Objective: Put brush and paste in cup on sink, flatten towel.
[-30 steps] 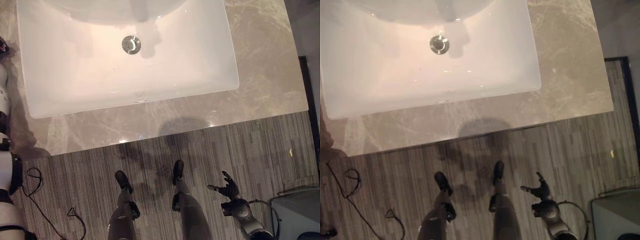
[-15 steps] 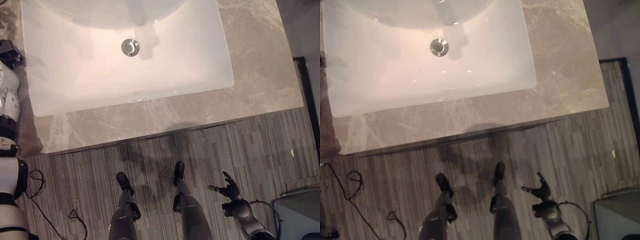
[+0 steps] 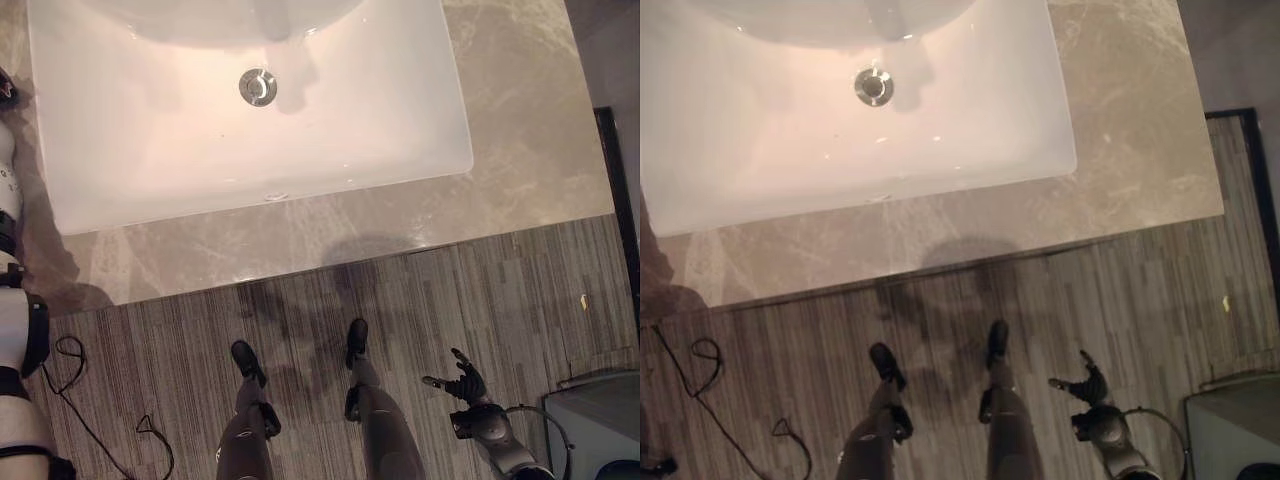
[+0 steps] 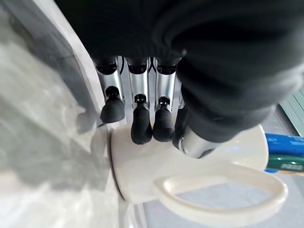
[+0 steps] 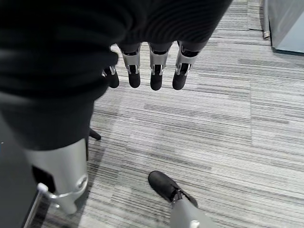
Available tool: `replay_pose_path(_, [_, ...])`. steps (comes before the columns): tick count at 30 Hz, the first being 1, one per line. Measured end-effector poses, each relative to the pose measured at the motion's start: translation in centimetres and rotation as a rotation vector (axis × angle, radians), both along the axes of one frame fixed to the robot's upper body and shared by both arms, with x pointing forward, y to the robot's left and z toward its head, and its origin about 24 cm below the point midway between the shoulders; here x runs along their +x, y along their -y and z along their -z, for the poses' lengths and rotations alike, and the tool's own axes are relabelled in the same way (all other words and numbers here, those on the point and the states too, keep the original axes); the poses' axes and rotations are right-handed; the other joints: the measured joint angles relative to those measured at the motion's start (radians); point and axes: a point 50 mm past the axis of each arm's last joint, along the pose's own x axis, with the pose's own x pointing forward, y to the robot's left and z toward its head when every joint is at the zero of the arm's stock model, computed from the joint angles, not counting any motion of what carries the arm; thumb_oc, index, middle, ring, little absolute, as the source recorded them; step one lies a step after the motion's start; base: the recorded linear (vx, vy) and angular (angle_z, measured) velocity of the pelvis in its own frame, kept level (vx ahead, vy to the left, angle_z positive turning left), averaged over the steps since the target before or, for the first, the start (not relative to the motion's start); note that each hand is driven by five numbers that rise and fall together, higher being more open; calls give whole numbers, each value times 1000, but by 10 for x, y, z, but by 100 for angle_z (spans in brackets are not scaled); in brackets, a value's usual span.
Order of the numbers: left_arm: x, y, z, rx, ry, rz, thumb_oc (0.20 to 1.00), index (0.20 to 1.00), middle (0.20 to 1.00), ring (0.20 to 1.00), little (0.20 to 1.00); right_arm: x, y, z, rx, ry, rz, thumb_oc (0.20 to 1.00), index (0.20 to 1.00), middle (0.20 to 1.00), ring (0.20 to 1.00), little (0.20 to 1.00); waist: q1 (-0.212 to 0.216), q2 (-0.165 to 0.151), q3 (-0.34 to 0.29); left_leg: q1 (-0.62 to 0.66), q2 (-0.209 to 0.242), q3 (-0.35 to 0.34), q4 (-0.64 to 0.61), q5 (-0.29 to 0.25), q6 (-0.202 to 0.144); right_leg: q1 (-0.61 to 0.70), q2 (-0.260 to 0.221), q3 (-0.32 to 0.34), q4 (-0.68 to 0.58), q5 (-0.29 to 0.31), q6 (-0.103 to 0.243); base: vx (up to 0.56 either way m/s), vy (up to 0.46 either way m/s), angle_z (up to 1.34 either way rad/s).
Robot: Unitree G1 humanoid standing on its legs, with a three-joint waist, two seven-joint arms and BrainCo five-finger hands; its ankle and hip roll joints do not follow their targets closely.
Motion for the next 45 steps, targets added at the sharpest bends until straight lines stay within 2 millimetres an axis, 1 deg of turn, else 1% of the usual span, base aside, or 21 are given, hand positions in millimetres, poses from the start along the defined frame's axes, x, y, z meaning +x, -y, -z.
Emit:
replay_pose_path(4, [-7,-5,-14,17,13,-31,200,200,200,200,200,-1,1,-2,7,12,-16,1000,1000,1000,1000,1000,-15,-6,-4,-21,0,-2,0,3,2,-20,0,1,0,3,-1,0,49,1])
replay_pose_path(9, [-10,2,-34,56,41,-34,200,200,200,200,200,-13,3,2,12,-10,-10,1000,1000,1000,1000,1000,-25,-15,-9,-45,0,-2,0,4,3,-43,0,2,0,5,-1,-10,36,0])
replay_pose_path(15, [-13,3,-38,59,65,-45,200,200,200,200,200,-12,2,0,16,-4,-22,1000,1000,1000,1000,1000,-34,-15,-9,-51,-2,-2,0,3,3,-50,0,4,0,5,-1,-29,39,0])
replay_pose_path(19, [-11,8,-28,64,75,-12,200,200,200,200,200,-8,-1,-4,24,19,-38,1000,1000,1000,1000,1000,-27,-15,-9,-33,-1,1,1,4,3,-38,0,7,0,6,-2,-9,7,-2])
replay_pose_path(20, [-7,15,-15,39,91,34,200,200,200,200,200,-6,-2,-4,24,22,-43,1000,1000,1000,1000,1000,-19,-15,-9,-7,-1,0,1,3,2,-17,-1,8,0,6,-2,4,19,-10])
replay_pose_path(22, [2,21,12,41,37,59,200,200,200,200,200,-5,-3,-5,23,25,-56,1000,1000,1000,1000,1000,-10,-14,-9,41,-1,-22,1,-2,-4,28,0,9,0,6,-2,-33,24,-12])
replay_pose_path(24, [10,32,51,36,-27,112,200,200,200,200,200,-7,0,-3,15,7,-50,1000,1000,1000,1000,1000,1,-11,-5,113,-4,-27,0,-6,-8,93,-4,6,0,6,-2,-47,35,-10])
replay_pose_path(25, [11,36,60,36,-40,128,216,216,216,216,216,-8,1,-2,13,0,-48,1000,1000,1000,1000,1000,5,-10,-3,130,-6,-29,0,-6,-8,111,-6,3,0,6,-2,30,18,-4])
replay_pose_path(27, [6,47,95,41,-67,185,231,231,231,231,231,-10,7,1,-6,-32,-29,1000,1000,1000,1000,1000,10,-1,10,210,-5,-32,-1,-29,-15,185,-4,-1,0,2,2,25,43,-7])
replay_pose_path(28, [6,50,111,38,-98,196,266,266,266,266,266,-10,9,2,-13,-40,-21,1000,1000,1000,1000,1000,24,2,9,234,-8,-39,-1,-43,-16,211,-8,-9,0,-5,7,37,74,-3])
replay_pose_path(29, [-9,53,124,-6,-36,223,473,473,473,473,473,-13,13,8,-28,-87,11,1000,1000,1000,1000,1000,19,3,18,279,-17,-46,-2,-55,-16,254,-16,-22,0,-23,11,18,47,5])
replay_pose_path(30, [-16,60,150,-32,-67,254,536,536,536,536,536,-22,18,14,-39,-133,33,1000,1000,1000,1000,1000,34,13,22,321,-18,-51,-3,-59,-14,301,-18,-24,-1,-29,16,21,66,10])
replay_pose_path(31, [-26,63,168,-35,-97,269,787,787,787,787,787,-28,20,19,-52,-169,41,1000,1000,1000,1000,1000,35,16,24,356,-18,-55,-6,-68,-18,338,-19,-29,-1,-38,23,6,69,11])
replay_pose_path(33, [-35,69,186,-53,-120,292,1000,1000,1000,1000,1000,-41,25,27,-73,-238,62,1000,1000,1000,1000,1000,58,24,19,387,-21,-76,-3,-75,-15,380,-24,-50,1,-62,31,21,87,19])
replay_pose_path(34, [-45,73,193,-84,-99,302,1000,1000,1000,1000,1000,-45,27,30,-72,-265,94,1000,1000,1000,1000,1000,59,23,18,410,-24,-77,-3,-74,-10,404,-26,-48,0,-57,35,55,98,18])
replay_pose_path(36, [-56,80,207,-69,-130,328,1000,1000,1000,1000,1000,-49,27,32,-83,-289,86,1000,1000,1000,1000,1000,70,19,12,454,-34,-82,-4,-85,-2,453,-37,-53,1,-62,40,58,153,8])
replay_pose_path(37, [-63,83,211,-34,-147,334,1000,1000,1000,1000,1000,-48,25,33,-83,-291,80,1000,1000,1000,1000,1000,70,15,-5,465,-42,-80,-3,-89,3,460,-45,-54,10,-63,42,21,124,5])
replay_pose_path(39, [-69,89,212,28,-167,358,1000,1000,1000,1000,1000,-47,24,33,-79,-292,86,1000,1000,1000,1000,1000,63,16,-8,497,-48,-83,-7,-96,12,475,-57,-51,53,-66,47,-2,93,6])
replay_pose_path(42, [-71,98,205,108,-151,382,1000,1000,1000,1000,1000,-49,26,34,-76,-292,102,1000,1000,1000,1000,1000,60,28,-20,526,-55,-103,-8,-107,28,464,-81,-46,165,-68,51,10,155,16])
replay_pose_path(44, [-73,106,204,131,-137,400,1000,1000,1000,1000,1000,-56,25,37,-69,-310,109,1000,1000,1000,1000,1000,61,36,-47,539,-52,-117,-8,-113,38,426,-98,-42,276,-65,59,12,150,16])
replay_pose_path(45, [-75,107,203,148,-131,397,1000,1000,1000,1000,1000,-60,20,40,-56,-320,109,1000,1000,1000,1000,1000,65,27,-63,543,-79,-136,-1,-121,51,393,-124,-41,357,-57,64,49,137,12])
